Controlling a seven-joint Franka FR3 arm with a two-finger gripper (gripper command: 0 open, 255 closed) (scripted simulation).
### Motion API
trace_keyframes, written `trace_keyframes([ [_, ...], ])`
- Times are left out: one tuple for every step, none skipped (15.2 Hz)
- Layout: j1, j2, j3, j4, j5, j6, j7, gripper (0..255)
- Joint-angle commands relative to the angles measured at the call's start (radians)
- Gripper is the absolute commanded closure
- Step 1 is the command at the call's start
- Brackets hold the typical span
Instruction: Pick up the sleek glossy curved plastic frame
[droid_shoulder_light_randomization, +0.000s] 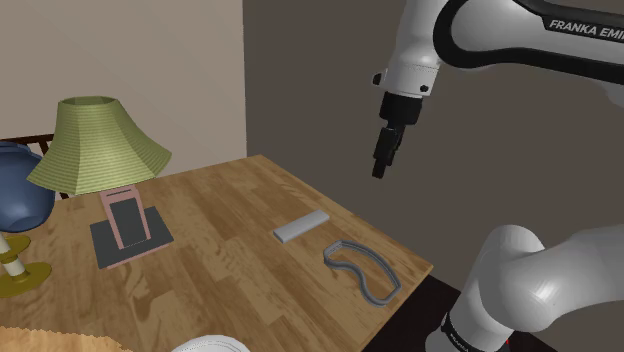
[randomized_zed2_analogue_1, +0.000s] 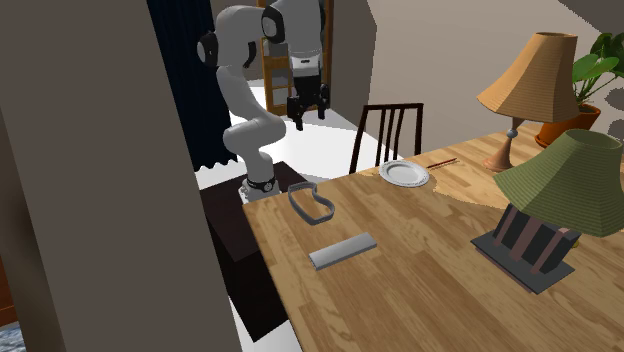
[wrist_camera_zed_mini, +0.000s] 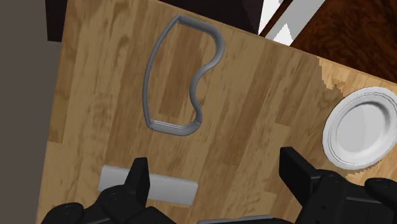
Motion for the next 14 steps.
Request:
trace_keyframes([
  [0.0,0.0,0.0,0.0,0.0,0.0,0.0,0],
  [0.001,-0.007,0.003,-0.038,0.002,0.028,-0.002,0],
  [0.003,-0.013,0.007,-0.075,0.004,0.057,-0.004,0],
  [0.004,-0.018,0.01,-0.111,0.007,0.086,-0.005,0],
  [0.006,-0.021,0.014,-0.146,0.01,0.115,-0.007,0],
  [0.007,-0.024,0.017,-0.181,0.012,0.145,-0.009,0],
  [0.009,-0.025,0.021,-0.214,0.015,0.175,-0.011,0],
  [0.011,-0.024,0.025,-0.247,0.018,0.205,-0.013,0],
  [0.013,-0.023,0.029,-0.279,0.022,0.236,-0.014,0],
  [0.015,-0.02,0.033,-0.31,0.025,0.268,-0.016,0],
  [0.017,-0.015,0.037,-0.34,0.029,0.3,-0.018,0],
  [0.019,-0.008,0.042,-0.369,0.033,0.333,-0.02,0],
  [0.022,0.0,0.046,-0.397,0.037,0.367,-0.022,0],
  [0.024,0.01,0.051,-0.424,0.041,0.402,-0.024,0],
])
